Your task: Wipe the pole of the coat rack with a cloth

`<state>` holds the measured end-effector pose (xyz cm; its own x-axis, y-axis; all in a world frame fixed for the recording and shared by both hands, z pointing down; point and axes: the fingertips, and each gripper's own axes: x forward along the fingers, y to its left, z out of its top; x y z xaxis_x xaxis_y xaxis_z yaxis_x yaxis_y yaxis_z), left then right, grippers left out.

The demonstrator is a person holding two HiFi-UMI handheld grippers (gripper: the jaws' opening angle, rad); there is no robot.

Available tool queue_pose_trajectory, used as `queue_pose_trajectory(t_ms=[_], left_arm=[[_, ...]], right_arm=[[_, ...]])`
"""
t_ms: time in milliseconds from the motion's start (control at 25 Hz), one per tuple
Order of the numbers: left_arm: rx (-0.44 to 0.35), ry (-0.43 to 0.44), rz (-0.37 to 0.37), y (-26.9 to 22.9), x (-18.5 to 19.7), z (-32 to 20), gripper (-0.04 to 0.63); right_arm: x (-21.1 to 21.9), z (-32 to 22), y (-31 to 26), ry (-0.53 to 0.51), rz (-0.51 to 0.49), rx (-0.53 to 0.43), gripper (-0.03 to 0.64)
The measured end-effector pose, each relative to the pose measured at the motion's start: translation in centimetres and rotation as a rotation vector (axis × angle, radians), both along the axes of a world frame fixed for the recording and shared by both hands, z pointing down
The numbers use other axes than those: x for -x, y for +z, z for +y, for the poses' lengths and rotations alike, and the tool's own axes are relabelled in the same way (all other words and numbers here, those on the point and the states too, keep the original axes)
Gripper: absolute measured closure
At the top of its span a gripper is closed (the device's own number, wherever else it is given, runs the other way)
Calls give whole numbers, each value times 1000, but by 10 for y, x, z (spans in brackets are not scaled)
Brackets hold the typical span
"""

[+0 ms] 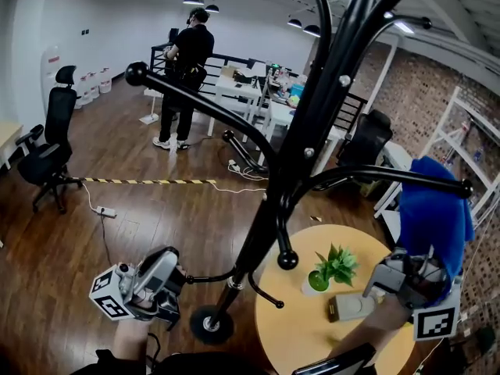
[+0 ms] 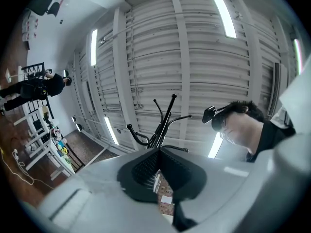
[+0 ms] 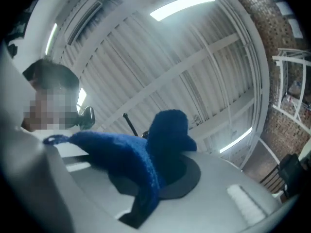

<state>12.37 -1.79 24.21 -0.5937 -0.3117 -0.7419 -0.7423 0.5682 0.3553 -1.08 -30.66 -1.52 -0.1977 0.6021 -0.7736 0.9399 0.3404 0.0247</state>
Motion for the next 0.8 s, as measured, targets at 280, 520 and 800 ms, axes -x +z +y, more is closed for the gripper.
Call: queue_pose_trajectory(t_ms=[280, 520, 800], left_arm=[[2, 34, -13, -3, 5, -13, 595], [12, 26, 11, 2, 0, -17, 595], [30, 5, 31, 0, -4, -25, 595]], right_arm=[[-6, 20, 9, 17, -10, -32, 598], [4, 89, 47, -41, 38, -173, 598], [15, 150, 113, 12, 36, -367, 598]])
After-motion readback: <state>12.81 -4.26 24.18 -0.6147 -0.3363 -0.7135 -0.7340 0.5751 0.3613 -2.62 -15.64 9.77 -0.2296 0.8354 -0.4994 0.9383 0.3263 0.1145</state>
